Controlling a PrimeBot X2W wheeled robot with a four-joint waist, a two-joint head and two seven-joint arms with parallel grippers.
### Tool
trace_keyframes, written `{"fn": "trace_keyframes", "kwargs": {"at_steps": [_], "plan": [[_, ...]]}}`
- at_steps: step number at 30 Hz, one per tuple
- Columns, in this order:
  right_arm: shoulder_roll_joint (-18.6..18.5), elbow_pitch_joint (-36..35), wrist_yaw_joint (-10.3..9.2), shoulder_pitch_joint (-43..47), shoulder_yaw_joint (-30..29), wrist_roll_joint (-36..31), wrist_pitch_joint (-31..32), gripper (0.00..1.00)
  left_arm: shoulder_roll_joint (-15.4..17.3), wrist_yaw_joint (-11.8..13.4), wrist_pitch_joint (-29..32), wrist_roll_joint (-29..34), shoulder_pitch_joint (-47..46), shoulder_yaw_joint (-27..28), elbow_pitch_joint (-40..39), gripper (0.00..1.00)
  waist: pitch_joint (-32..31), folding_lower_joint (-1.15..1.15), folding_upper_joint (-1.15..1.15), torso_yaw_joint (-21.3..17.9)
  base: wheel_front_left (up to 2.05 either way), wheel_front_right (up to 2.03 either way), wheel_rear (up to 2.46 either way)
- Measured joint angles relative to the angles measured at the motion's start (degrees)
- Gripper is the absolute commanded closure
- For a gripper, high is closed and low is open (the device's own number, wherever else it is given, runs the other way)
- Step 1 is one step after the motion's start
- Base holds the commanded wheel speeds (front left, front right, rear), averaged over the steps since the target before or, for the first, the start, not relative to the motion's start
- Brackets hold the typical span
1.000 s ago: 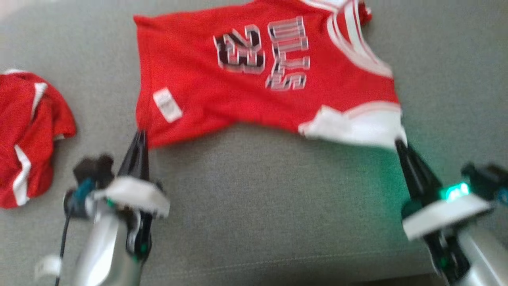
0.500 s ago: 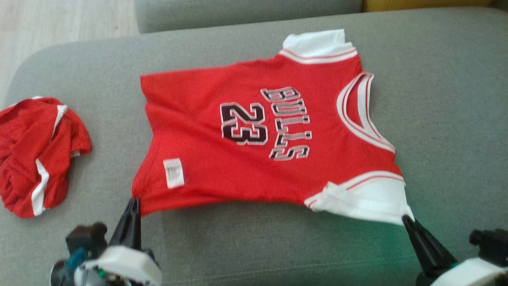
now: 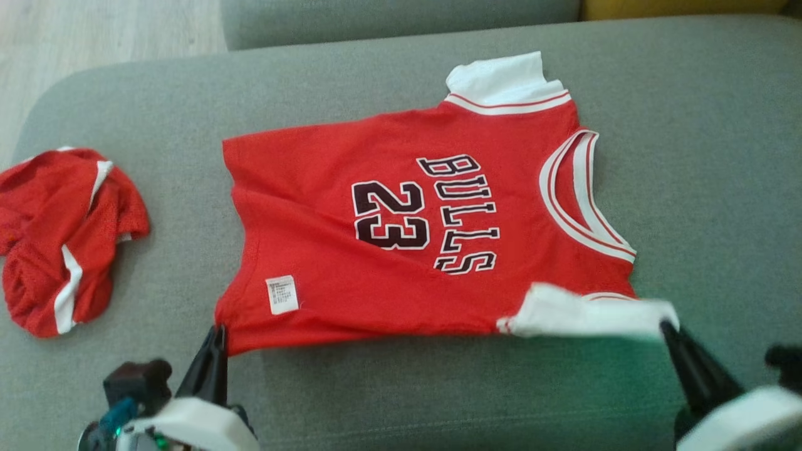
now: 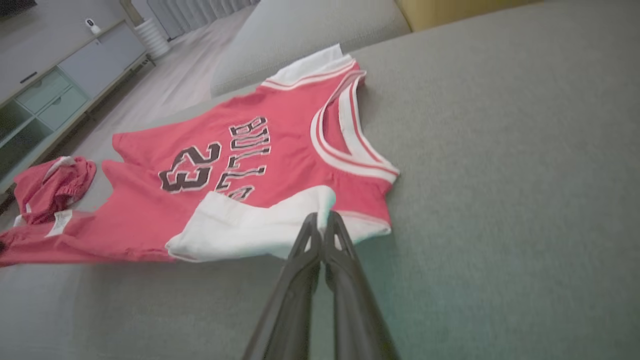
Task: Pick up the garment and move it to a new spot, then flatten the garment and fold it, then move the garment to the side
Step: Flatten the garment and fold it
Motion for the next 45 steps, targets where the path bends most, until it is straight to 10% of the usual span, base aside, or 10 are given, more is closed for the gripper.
{"fn": "trace_keyframes", "kwargs": {"at_steps": [23, 25, 26, 27, 36, 45], "plan": [[-13.6, 31.5, 0.0, -41.9, 17.4, 3.6, -10.2, 1.0, -0.3, -1.6, 4.5, -2.1, -21.0, -2.7, 9.9, 1.0, 11.1, 0.02, 0.0, 2.8, 0.0, 0.0, 0.0], [-13.6, 34.3, 0.0, -43.1, 19.3, 4.4, -11.0, 0.16, -0.4, -1.7, 5.0, -2.6, -21.0, -3.2, 12.2, 1.0, 11.5, 0.02, 0.0, 2.8, 0.0, 0.0, 0.0], [-13.4, 36.2, 0.0, -43.5, 20.3, 4.9, -13.2, 0.0, -0.7, -1.7, 5.7, -3.3, -21.0, -3.5, 13.7, 0.8, 11.6, 0.02, 0.0, 2.9, 0.0, 0.0, 0.0], [-13.3, 37.1, 0.0, -43.5, 20.3, 4.9, -14.5, 0.0, -0.8, -1.7, 5.6, -3.6, -20.9, -3.5, 14.0, 0.0, 11.5, 0.01, 0.0, 2.9, 0.0, 0.0, 0.0], [-8.7, 36.0, 0.0, -39.8, 10.0, -4.7, -27.1, 0.0, -1.0, 2.1, -8.2, 0.9, -17.8, -3.6, 10.6, 0.0, 8.5, 0.01, 0.0, 2.7, 0.0, 0.0, 0.0], [-1.0, 22.1, 0.0, -25.8, 2.2, -13.5, -24.0, 0.0, -0.8, 3.1, -14.1, 3.3, -16.5, -3.6, 6.0, 0.0, 4.6, 0.0, 0.0, 1.6, 0.0, 0.0, 0.0]]}}
